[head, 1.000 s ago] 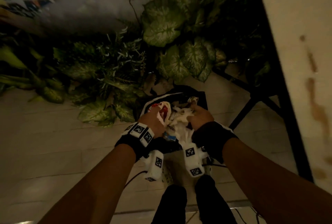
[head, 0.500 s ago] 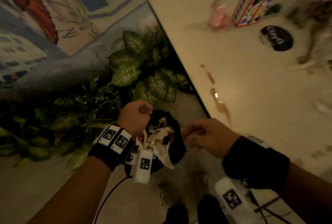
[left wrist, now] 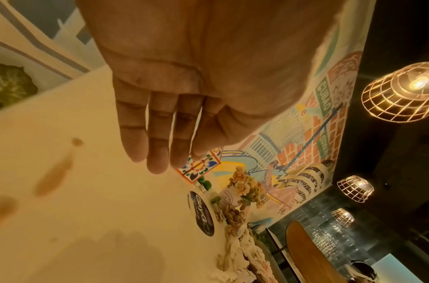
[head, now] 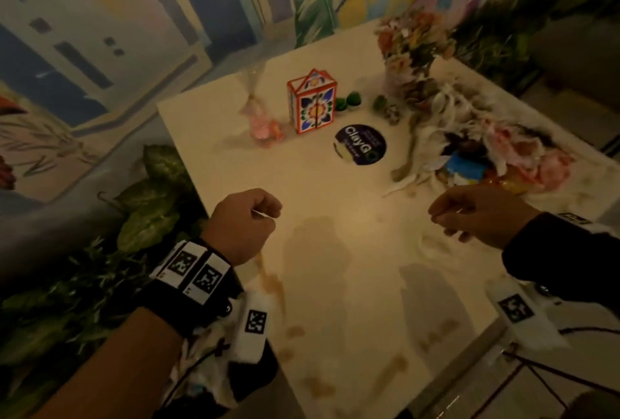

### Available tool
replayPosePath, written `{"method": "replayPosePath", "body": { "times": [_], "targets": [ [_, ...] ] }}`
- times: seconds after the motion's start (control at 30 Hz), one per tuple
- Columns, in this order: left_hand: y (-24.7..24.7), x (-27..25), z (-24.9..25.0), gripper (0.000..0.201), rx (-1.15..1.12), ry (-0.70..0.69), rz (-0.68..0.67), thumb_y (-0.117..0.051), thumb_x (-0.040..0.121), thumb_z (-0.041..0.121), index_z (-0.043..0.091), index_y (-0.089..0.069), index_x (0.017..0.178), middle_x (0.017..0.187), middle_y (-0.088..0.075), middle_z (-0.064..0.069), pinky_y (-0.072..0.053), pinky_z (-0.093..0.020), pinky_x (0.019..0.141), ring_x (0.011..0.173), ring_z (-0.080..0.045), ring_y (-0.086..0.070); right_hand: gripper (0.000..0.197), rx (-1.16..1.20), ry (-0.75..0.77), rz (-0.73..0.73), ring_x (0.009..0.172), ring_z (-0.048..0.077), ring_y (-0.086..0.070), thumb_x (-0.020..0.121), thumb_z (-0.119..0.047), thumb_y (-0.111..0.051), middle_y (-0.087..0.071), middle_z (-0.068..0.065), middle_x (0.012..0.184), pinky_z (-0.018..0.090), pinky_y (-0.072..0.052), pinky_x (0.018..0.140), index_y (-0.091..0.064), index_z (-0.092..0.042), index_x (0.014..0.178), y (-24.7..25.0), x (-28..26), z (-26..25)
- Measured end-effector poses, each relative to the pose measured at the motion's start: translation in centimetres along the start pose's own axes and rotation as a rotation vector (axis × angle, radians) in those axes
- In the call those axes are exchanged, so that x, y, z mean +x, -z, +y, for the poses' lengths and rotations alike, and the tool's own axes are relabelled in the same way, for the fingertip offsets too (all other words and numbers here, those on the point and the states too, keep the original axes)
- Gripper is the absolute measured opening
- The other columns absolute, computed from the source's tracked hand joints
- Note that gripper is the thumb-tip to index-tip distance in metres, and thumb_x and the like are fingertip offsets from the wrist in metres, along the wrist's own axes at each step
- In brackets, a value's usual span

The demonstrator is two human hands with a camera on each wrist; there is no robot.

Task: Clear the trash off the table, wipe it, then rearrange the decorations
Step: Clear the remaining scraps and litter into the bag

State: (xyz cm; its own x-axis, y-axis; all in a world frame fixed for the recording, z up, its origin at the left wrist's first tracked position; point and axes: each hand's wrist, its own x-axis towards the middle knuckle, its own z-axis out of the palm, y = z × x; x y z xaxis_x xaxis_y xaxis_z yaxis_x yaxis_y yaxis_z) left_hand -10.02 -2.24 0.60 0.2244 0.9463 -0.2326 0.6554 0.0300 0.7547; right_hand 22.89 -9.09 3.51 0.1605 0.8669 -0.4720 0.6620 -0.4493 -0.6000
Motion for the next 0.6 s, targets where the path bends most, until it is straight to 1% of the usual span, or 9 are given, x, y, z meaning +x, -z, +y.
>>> {"method": "replayPosePath", "body": {
  "times": [0.1,0.2,0.3,0.37,0.43,0.47,0.5,0.57,0.6],
  "targets": [
    [-3.1,1.9,3.4,0.026,0.016,0.031,0.017,-0.060,0.076,-0.004,0.020,-0.066,0.085,0.091,-0.070,-0.001,-0.052,-0.033,0.077,0.077,-0.023,-0.064,0.012,-0.027,-0.001,-0.013,0.080,0.024,-0.065,0.087,-0.009,-0.062,-0.069,0.012,0.097,0.033,-0.052,0.071,-0.066,-0.008,0.098,4.4,2.3,1.8],
    [-6.1,3.7,6.2,0.023,-0.002,0.065,0.020,-0.060,0.077,-0.004,0.015,-0.066,0.090,0.093,-0.070,-0.003,-0.051,-0.032,0.078,0.082,-0.024,-0.064,0.011,-0.143,0.048,-0.028,0.085,0.024,-0.064,0.085,-0.011,-0.064,-0.069,0.010,0.096,0.033,-0.050,0.079,-0.066,-0.012,0.095,8.1,4.4,3.3],
    [-8.9,5.1,8.3,0.023,-0.011,0.089,0.013,-0.061,0.078,-0.003,0.015,-0.066,0.090,0.096,-0.069,-0.005,-0.050,-0.031,0.078,0.083,-0.022,-0.062,0.014,-0.193,0.094,-0.009,0.078,0.022,-0.060,0.083,-0.008,-0.066,-0.069,0.013,0.091,0.028,-0.047,0.071,-0.066,-0.007,0.096,10.8,6.3,4.7],
    [-10.9,6.1,9.4,0.022,0.033,0.098,-0.011,-0.063,0.079,0.000,0.015,-0.065,0.095,0.100,-0.068,-0.004,-0.047,-0.028,0.077,0.084,-0.019,-0.060,0.017,-0.255,0.112,0.045,0.079,0.021,-0.058,0.081,-0.011,-0.068,-0.068,0.011,0.092,0.029,-0.045,0.075,-0.067,-0.007,0.097,12.0,7.9,5.9],
    [-13.0,7.4,10.4,0.026,0.111,0.100,-0.046,-0.064,0.081,0.007,0.017,-0.062,0.105,0.106,-0.065,-0.002,-0.046,-0.027,0.080,0.091,-0.019,-0.060,0.024,-0.328,0.083,0.116,0.089,0.022,-0.058,0.078,-0.017,-0.072,-0.065,0.006,0.100,0.028,-0.043,0.079,-0.067,-0.012,0.101,12.8,9.7,7.3],
    [-14.1,8.2,10.9,0.032,0.163,0.100,-0.070,-0.065,0.081,0.012,0.020,-0.058,0.112,0.112,-0.062,-0.001,-0.046,-0.028,0.083,0.095,-0.020,-0.059,0.032,-0.375,0.059,0.138,0.098,0.024,-0.057,0.075,-0.022,-0.075,-0.062,0.006,0.109,0.030,-0.043,0.083,-0.065,-0.016,0.105,13.2,10.6,7.9],
    [-15.1,9.1,11.4,0.041,0.218,0.099,-0.097,-0.065,0.082,0.016,0.023,-0.053,0.121,0.120,-0.058,-0.001,-0.046,-0.029,0.086,0.099,-0.022,-0.058,0.042,-0.427,0.036,0.147,0.109,0.026,-0.054,0.072,-0.027,-0.077,-0.057,0.007,0.120,0.033,-0.043,0.090,-0.062,-0.019,0.111,13.4,11.5,8.5],
    [-17.1,10.9,12.3,0.063,0.304,0.095,-0.160,-0.066,0.083,0.023,0.027,-0.037,0.138,0.141,-0.043,-0.003,-0.043,-0.030,0.094,0.112,-0.024,-0.054,0.066,-0.530,-0.006,0.140,0.128,0.029,-0.040,0.067,-0.035,-0.080,-0.041,0.010,0.138,0.039,-0.036,0.105,-0.051,-0.024,0.125,13.7,12.9,9.5],
    [-18.1,11.8,12.7,0.073,0.328,0.087,-0.190,-0.067,0.082,0.025,0.029,-0.028,0.144,0.149,-0.032,-0.003,-0.041,-0.031,0.098,0.120,-0.024,-0.049,0.077,-0.574,-0.026,0.133,0.133,0.031,-0.032,0.064,-0.040,-0.080,-0.033,0.011,0.143,0.041,-0.032,0.110,-0.046,-0.026,0.131,13.7,13.4,9.9]
  ]
}}
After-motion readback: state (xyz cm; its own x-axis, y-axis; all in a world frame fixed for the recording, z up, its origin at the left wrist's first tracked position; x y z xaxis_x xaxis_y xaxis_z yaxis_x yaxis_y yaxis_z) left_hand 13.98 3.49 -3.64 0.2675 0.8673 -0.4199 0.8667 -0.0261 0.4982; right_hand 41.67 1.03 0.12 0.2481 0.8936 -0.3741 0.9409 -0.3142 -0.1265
